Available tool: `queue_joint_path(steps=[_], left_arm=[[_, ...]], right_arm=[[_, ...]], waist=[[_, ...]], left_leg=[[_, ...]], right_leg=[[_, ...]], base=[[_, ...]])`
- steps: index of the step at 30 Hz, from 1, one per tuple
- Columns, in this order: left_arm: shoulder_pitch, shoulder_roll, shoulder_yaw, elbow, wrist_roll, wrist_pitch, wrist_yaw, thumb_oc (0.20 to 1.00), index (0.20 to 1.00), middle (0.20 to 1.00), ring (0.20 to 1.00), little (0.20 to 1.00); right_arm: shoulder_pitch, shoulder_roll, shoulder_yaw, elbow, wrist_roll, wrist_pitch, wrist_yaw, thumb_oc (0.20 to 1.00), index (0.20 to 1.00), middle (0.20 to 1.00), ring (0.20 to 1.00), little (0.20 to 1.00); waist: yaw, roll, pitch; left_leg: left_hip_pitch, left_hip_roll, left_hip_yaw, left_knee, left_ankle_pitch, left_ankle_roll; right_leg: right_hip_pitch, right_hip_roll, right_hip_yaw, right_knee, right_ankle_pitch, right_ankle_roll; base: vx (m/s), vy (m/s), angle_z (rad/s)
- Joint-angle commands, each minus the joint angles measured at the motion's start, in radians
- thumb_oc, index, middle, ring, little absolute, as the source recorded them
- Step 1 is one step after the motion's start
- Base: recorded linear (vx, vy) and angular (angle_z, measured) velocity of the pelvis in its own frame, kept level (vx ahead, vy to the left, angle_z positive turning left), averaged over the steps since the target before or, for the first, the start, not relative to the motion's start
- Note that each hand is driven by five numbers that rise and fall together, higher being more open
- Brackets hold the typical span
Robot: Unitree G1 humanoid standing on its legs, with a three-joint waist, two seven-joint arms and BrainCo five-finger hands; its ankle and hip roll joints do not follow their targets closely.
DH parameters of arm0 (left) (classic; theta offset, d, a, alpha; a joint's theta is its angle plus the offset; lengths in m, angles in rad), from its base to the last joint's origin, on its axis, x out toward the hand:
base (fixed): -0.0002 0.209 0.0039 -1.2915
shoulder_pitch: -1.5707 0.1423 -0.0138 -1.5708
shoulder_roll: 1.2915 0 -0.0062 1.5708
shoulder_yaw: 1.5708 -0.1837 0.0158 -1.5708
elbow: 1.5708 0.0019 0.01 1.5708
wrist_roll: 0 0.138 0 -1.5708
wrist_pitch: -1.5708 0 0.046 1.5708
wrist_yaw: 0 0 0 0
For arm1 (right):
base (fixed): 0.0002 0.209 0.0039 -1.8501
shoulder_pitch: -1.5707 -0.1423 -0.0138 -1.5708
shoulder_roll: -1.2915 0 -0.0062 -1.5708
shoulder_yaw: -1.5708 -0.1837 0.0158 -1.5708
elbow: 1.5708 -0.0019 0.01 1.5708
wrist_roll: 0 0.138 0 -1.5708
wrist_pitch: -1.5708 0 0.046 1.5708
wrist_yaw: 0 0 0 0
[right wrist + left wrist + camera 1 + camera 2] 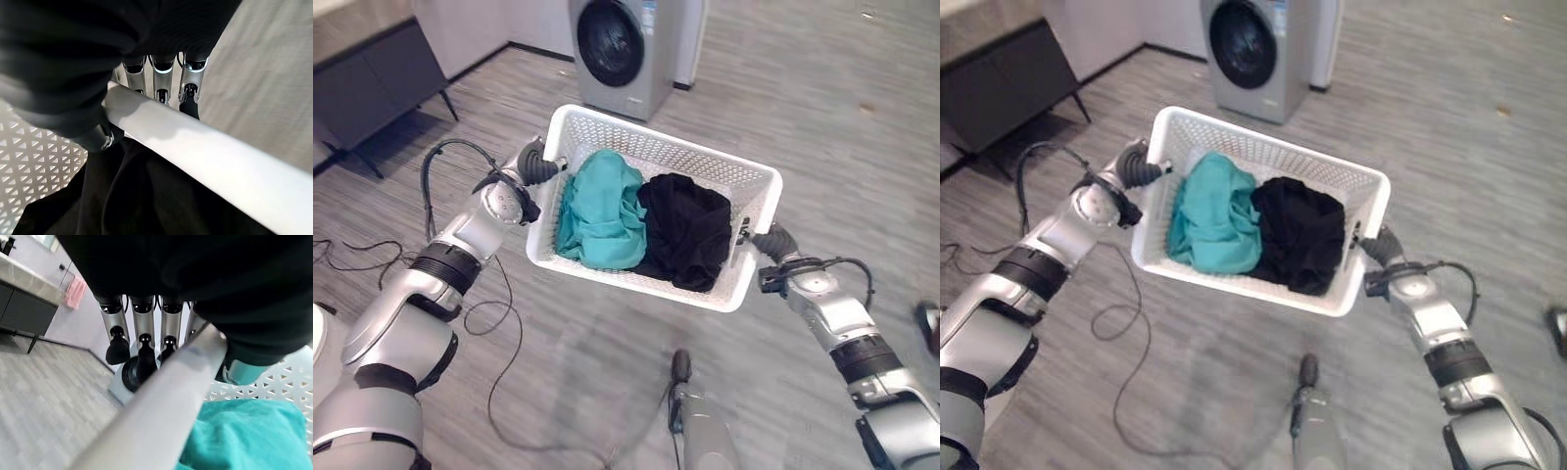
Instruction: Grab the laundry basket,head to the washer,open it,put in the laundry and shut it.
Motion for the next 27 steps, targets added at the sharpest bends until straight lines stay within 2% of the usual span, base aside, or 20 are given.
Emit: queue_joint_path(steps=[1, 2, 4, 5, 6, 7, 8, 9, 10, 11, 12, 13, 14, 15, 16, 18, 21, 25, 26, 27], left_arm=[[-0.033, 0.028, 0.028, -0.045, 0.043, -0.062, 0.029, 0.200, 0.200, 0.200, 0.200, 0.200], [-0.030, 0.026, 0.034, -0.055, 0.041, -0.068, 0.027, 0.200, 0.200, 0.200, 0.200, 0.200], [-0.040, 0.033, 0.012, -0.066, 0.026, -0.069, 0.006, 0.200, 0.200, 0.200, 0.200, 0.200], [-0.034, 0.055, 0.011, -0.081, 0.018, -0.060, 0.003, 0.200, 0.200, 0.200, 0.200, 0.200], [-0.032, 0.063, 0.011, -0.089, 0.006, -0.051, 0.008, 0.200, 0.200, 0.200, 0.200, 0.200], [-0.042, 0.069, 0.008, -0.093, 0.003, -0.043, 0.006, 0.200, 0.200, 0.200, 0.200, 0.200], [-0.042, 0.069, 0.009, -0.093, 0.003, -0.043, 0.006, 0.200, 0.200, 0.200, 0.200, 0.200], [-0.068, 0.049, 0.005, -0.072, -0.023, -0.041, 0.015, 0.200, 0.200, 0.200, 0.200, 0.200], [-0.073, 0.047, 0.002, -0.069, -0.023, -0.043, 0.016, 0.200, 0.200, 0.200, 0.200, 0.200], [-0.090, 0.037, 0.004, -0.075, -0.028, -0.041, 0.017, 0.200, 0.200, 0.200, 0.200, 0.200], [-0.105, 0.026, 0.000, -0.070, -0.023, -0.041, 0.019, 0.200, 0.200, 0.200, 0.200, 0.200], [-0.107, 0.024, -0.002, -0.068, -0.023, -0.042, 0.019, 0.200, 0.200, 0.200, 0.200, 0.200], [-0.112, 0.011, -0.001, -0.059, -0.022, -0.044, 0.023, 0.200, 0.200, 0.200, 0.200, 0.200], [-0.114, 0.006, 0.002, -0.058, -0.024, -0.049, 0.026, 0.200, 0.200, 0.200, 0.200, 0.200], [-0.115, 0.009, 0.005, -0.050, -0.019, -0.048, 0.029, 0.200, 0.200, 0.200, 0.200, 0.200], [-0.110, 0.012, 0.009, -0.048, -0.023, -0.053, 0.028, 0.200, 0.200, 0.200, 0.200, 0.200], [-0.107, 0.018, 0.008, -0.043, -0.026, -0.057, 0.025, 0.200, 0.200, 0.200, 0.200, 0.200], [-0.083, 0.054, 0.016, -0.044, -0.034, -0.063, 0.024, 0.200, 0.200, 0.200, 0.200, 0.200], [-0.083, 0.067, 0.011, -0.045, -0.034, -0.067, 0.020, 0.200, 0.200, 0.200, 0.200, 0.200], [-0.079, 0.092, 0.000, -0.044, -0.044, -0.072, 0.029, 0.200, 0.200, 0.200, 0.200, 0.200]], right_arm=[[-0.039, 0.013, -0.052, -0.119, 0.005, -0.131, 0.054, 0.200, 0.200, 0.200, 0.200, 0.200], [-0.041, 0.018, -0.053, -0.113, 0.013, -0.127, 0.052, 0.200, 0.200, 0.200, 0.200, 0.200], [-0.038, -0.019, -0.064, -0.128, 0.038, -0.134, 0.047, 0.200, 0.200, 0.200, 0.200, 0.200], [-0.036, -0.012, -0.061, -0.127, 0.051, -0.143, 0.043, 0.200, 0.200, 0.200, 0.200, 0.200], [-0.038, -0.003, -0.058, -0.127, 0.062, -0.148, 0.033, 0.200, 0.200, 0.200, 0.200, 0.200], [-0.042, -0.005, -0.055, -0.131, 0.063, -0.144, 0.031, 0.200, 0.200, 0.200, 0.200, 0.200], [-0.042, -0.005, -0.055, -0.131, 0.063, -0.144, 0.031, 0.200, 0.200, 0.200, 0.200, 0.200], [-0.041, -0.004, -0.046, -0.124, 0.065, -0.148, 0.011, 0.200, 0.200, 0.200, 0.200, 0.200], [-0.042, -0.005, -0.047, -0.123, 0.066, -0.149, 0.010, 0.200, 0.200, 0.200, 0.200, 0.200], [-0.024, -0.008, -0.057, -0.131, 0.061, -0.150, 0.012, 0.200, 0.200, 0.200, 0.200, 0.200], [-0.011, -0.005, -0.059, -0.138, 0.059, -0.154, 0.017, 0.200, 0.200, 0.200, 0.200, 0.200], [-0.009, -0.005, -0.062, -0.140, 0.059, -0.155, 0.017, 0.200, 0.200, 0.200, 0.200, 0.200], [0.001, 0.000, -0.061, -0.140, 0.052, -0.161, 0.014, 0.200, 0.200, 0.200, 0.200, 0.200], [0.005, 0.007, -0.059, -0.142, 0.048, -0.166, 0.012, 0.200, 0.200, 0.200, 0.200, 0.200], [0.006, 0.019, -0.052, -0.147, 0.041, -0.169, 0.018, 0.200, 0.200, 0.200, 0.200, 0.200], [-0.006, 0.037, -0.042, -0.139, 0.043, -0.177, 0.017, 0.200, 0.200, 0.200, 0.200, 0.200], [-0.025, 0.053, -0.020, -0.118, 0.049, -0.181, 0.021, 0.200, 0.200, 0.200, 0.200, 0.200], [-0.054, 0.091, 0.019, -0.094, 0.042, -0.167, 0.035, 0.200, 0.200, 0.200, 0.200, 0.200], [-0.051, 0.099, 0.021, -0.100, 0.041, -0.168, 0.039, 0.200, 0.200, 0.200, 0.200, 0.200], [-0.050, 0.114, 0.022, -0.107, 0.036, -0.171, 0.041, 0.200, 0.200, 0.200, 0.200, 0.200]], waist=[[-0.010, -0.020, -0.078], [-0.017, -0.021, -0.087], [-0.041, -0.014, -0.102], [-0.037, -0.021, -0.101], [-0.024, -0.026, -0.095], [-0.016, -0.030, -0.085], [-0.019, -0.026, -0.086], [0.004, -0.050, -0.069], [0.004, -0.057, -0.065], [0.017, -0.061, -0.063], [0.026, -0.067, -0.060], [0.028, -0.077, -0.057], [0.036, -0.080, -0.057], [0.046, -0.075, -0.054], [0.070, -0.066, -0.057], [0.095, -0.060, -0.051], [0.108, -0.052, -0.048], [0.136, -0.040, -0.080], [0.144, -0.050, -0.087], [0.151, -0.076, -0.089]], left_leg=[[-0.148, -0.112, 0.063, 0.129, 0.084, -0.017], [-0.136, -0.101, 0.063, 0.166, 0.096, -0.029], [-0.217, 0.033, 0.070, 0.505, 0.311, -0.076], [-0.261, 0.089, 0.082, 0.626, 0.368, -0.062], [-0.318, 0.104, 0.065, 0.763, 0.398, -0.044], [-0.382, 0.113, 0.040, 0.873, 0.389, -0.028], [-0.388, 0.116, 0.035, 0.879, 0.386, -0.029], [-0.500, 0.124, 0.034, 0.906, 0.336, -0.005], [-0.515, 0.124, 0.043, 0.913, 0.347, 0.009], [-0.587, 0.129, 0.081, 0.787, 0.295, -0.015], [-0.609, 0.125, 0.107, 0.681, 0.297, -0.021], [-0.609, 0.121, 0.125, 0.667, 0.321, -0.007], [-0.605, 0.102, 0.141, 0.506, 0.318, -0.028], [-0.627, 0.090, 0.164, 0.344, 0.344, -0.021], [-0.606, 0.032, 0.145, 0.092, 0.394, -0.035], [-0.609, -0.001, 0.103, -0.060, 0.424, -0.046], [-0.629, -0.013, 0.076, -0.103, 0.430, -0.052], [-0.587, -0.011, 0.100, -0.081, 0.455, -0.038], [-0.598, -0.017, 0.106, -0.030, 0.448, -0.033], [-0.605, -0.052, 0.109, 0.056, 0.416, -0.008]], right_leg=[[0.155, 0.004, 0.002, -0.100, 0.113, 0.018], [0.178, 0.016, 0.009, -0.084, 0.139, 0.008], [0.227, 0.090, 0.035, -0.002, 0.092, -0.064], [0.256, 0.125, 0.026, 0.013, 0.059, -0.112], [0.286, 0.150, 0.024, 0.023, 0.037, -0.144], [0.305, 0.172, 0.026, 0.027, 0.019, -0.159], [0.303, 0.174, 0.022, 0.028, 0.019, -0.159], [0.369, 0.204, 0.041, 0.018, -0.030, -0.175], [0.361, 0.198, 0.032, 0.015, -0.017, -0.183], [0.420, 0.208, 0.045, 0.000, -0.052, -0.169], [0.436, 0.205, 0.046, -0.004, -0.064, -0.166], [0.429, 0.195, 0.040, -0.004, -0.052, -0.172], [0.456, 0.190, 0.044, -0.007, -0.075, -0.155], [0.466, 0.193, 0.027, -0.007, -0.077, -0.153], [0.487, 0.198, 0.028, 0.004, -0.104, -0.142], [0.525, 0.209, 0.042, 0.026, -0.155, -0.144], [0.545, 0.223, 0.060, 0.051, -0.187, -0.151], [0.592, 0.218, 0.088, 0.094, -0.241, -0.134], [0.594, 0.205, 0.102, 0.133, -0.239, -0.122], [0.577, 0.165, 0.111, 0.229, -0.158, -0.084]], base=[[0.38, -0.122, 0.90], [0.62, -0.262, 0.74], [0.75, -0.429, 0.33], [0.50, -0.413, 0.28], [0.43, -0.393, 0.28], [0.26, -0.230, -0.20], [0.52, -0.323, -0.53], [0.36, -0.231, -0.63], [0.71, -0.277, -0.08], [0.38, -0.041, 0.20], [0.39, -0.046, 0.28], [0.26, 0.024, -0.19], [0.28, 0.048, -0.40], [0.59, 0.145, -0.54], [0.52, 0.155, -0.35], [0.43, 0.111, -0.41], [0.36, 0.083, -0.70], [0.53, 0.196, -0.50], [0.72, 0.299, -0.60], [0.52, 0.220, -0.68]])
